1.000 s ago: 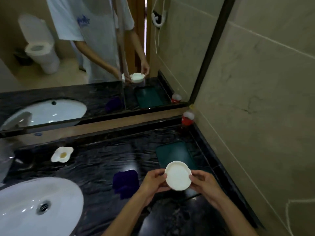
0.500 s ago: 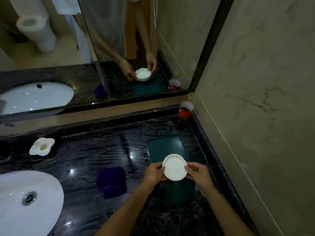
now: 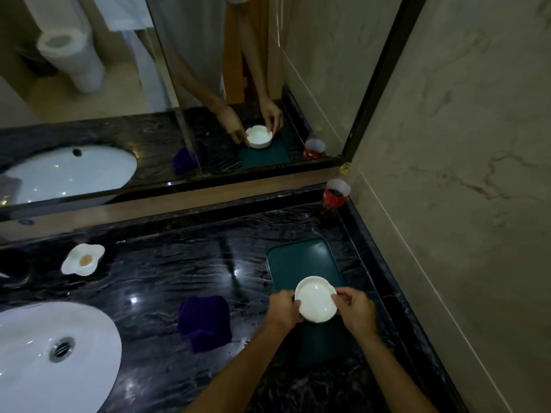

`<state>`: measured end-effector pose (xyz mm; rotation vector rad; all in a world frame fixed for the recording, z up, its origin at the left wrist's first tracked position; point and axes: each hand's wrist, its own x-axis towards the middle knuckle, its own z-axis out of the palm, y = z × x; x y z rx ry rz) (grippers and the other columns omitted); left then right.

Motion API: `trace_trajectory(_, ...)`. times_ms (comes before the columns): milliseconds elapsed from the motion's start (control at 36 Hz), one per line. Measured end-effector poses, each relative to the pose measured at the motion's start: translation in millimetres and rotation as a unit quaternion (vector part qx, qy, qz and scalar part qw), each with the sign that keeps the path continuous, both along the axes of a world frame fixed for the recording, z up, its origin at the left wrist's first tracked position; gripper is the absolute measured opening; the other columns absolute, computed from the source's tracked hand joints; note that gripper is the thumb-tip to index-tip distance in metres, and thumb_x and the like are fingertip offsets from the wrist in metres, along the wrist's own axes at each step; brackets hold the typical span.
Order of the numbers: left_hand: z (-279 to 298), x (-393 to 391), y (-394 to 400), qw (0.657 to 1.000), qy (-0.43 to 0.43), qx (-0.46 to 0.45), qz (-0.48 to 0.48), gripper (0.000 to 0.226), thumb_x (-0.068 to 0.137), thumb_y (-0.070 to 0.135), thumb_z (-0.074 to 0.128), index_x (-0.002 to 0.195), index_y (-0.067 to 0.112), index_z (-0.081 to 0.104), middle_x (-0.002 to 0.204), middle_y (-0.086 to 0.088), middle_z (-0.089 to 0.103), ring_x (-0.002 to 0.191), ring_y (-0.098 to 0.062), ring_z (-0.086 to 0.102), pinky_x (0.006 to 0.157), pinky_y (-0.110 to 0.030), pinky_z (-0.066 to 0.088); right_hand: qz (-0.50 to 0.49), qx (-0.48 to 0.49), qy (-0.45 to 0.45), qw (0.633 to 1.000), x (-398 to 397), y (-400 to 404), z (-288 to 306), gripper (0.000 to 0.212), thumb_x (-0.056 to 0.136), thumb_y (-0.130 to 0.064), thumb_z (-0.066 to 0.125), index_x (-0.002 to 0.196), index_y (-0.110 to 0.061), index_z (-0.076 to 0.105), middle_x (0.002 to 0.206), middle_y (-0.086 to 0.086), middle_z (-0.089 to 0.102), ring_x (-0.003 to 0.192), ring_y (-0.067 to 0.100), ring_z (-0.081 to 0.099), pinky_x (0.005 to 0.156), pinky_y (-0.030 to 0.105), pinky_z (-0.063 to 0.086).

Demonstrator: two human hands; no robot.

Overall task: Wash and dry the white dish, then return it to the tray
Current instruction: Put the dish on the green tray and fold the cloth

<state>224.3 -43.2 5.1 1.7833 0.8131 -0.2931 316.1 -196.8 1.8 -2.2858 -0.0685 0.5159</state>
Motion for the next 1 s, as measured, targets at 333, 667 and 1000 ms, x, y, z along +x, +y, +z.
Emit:
trace_trajectory(333,36,-95,91,0.97,-0.034,0.012,0.24,0.01,0.097,0.017,0.06,0.095,0.011,0.068,0.081,-0.008,0.073,0.061,-0.019,0.069,0.068,-0.036,0.064,0.008,0.092,0.047,0.995,-25,46,53,0.01,0.091,-0.015,0.07,0.082,-0.016,0.069,0.079,0.01,0.072,0.074,0.025,0.067,0.064,0.031,0.054)
trace_trajectory(667,7,-170,158,0.961,0.082,-0.026,0.263,0.035,0.091,0.032,0.069,0.108,0.001,0.065,0.111,-0.022,0.07,0.091,-0.028,0.066,0.078,-0.034,0.052,0.174,0.028,0.267,0.947,-132,167,23,0.033,0.092,-0.031,0.069,0.067,-0.016,0.055,0.072,0.006,0.059,0.06,0.009,0.055,0.053,0.02,0.049)
trace_trajectory(1000,3,-156,161,0.966,0.124,0.0,0.227,0.035,0.087,0.028,0.072,0.061,0.013,0.054,0.067,-0.005,0.057,0.068,-0.02,0.055,0.059,-0.027,0.038,0.193,-0.104,0.166,0.961,-144,197,34,0.036,0.091,-0.028,0.069,0.062,-0.016,0.052,0.076,0.004,0.064,0.081,0.021,0.064,0.08,0.036,0.056)
